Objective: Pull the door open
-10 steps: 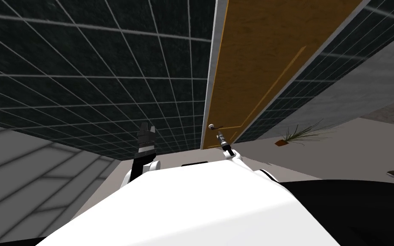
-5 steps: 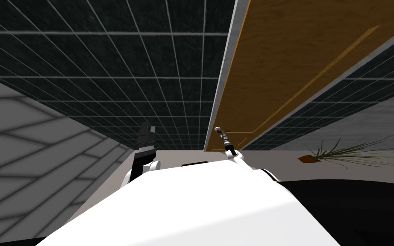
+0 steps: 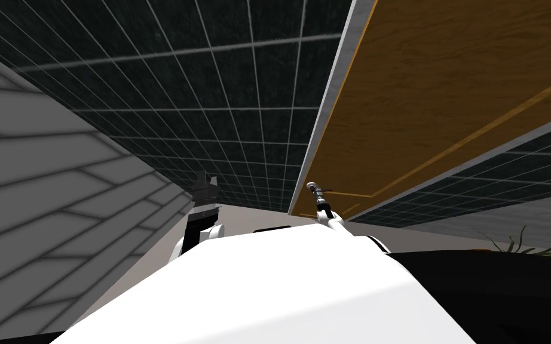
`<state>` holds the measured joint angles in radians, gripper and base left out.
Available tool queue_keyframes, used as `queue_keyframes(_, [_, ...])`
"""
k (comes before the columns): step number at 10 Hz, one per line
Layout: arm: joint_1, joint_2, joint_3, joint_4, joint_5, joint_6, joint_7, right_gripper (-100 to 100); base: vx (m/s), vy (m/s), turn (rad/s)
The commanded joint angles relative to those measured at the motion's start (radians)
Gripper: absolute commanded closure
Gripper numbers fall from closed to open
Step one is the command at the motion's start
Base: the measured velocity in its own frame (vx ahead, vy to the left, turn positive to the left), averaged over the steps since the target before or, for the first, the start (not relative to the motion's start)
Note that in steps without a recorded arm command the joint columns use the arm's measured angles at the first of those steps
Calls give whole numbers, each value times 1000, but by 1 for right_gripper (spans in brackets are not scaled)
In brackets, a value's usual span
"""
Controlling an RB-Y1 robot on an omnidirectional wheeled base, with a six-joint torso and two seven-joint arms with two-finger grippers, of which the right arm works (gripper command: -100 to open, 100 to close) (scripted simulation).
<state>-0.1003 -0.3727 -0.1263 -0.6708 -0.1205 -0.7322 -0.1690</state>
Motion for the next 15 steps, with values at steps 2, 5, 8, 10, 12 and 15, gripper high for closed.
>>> queue_keyframes(2, [0, 0, 2, -1, 1, 0, -2, 100, -7, 7, -34])
queue_keyframes(5, [0, 0, 2, -1, 1, 0, -2, 100, 0, 0, 0])
queue_keyframes(8, [8, -13, 21, -3, 9, -9, -25, 100, -99, -28, 54])
queue_keyframes(10, [16, -26, 41, -6, 19, -21, -47, 100, -195, -46, 86])
queue_keyframes(12, [24, -39, 62, -9, 30, -33, -71, 100, -207, -44, 92])
queue_keyframes(15, [36, -60, 94, -15, 45, -51, -106, 100, -221, -59, 85])
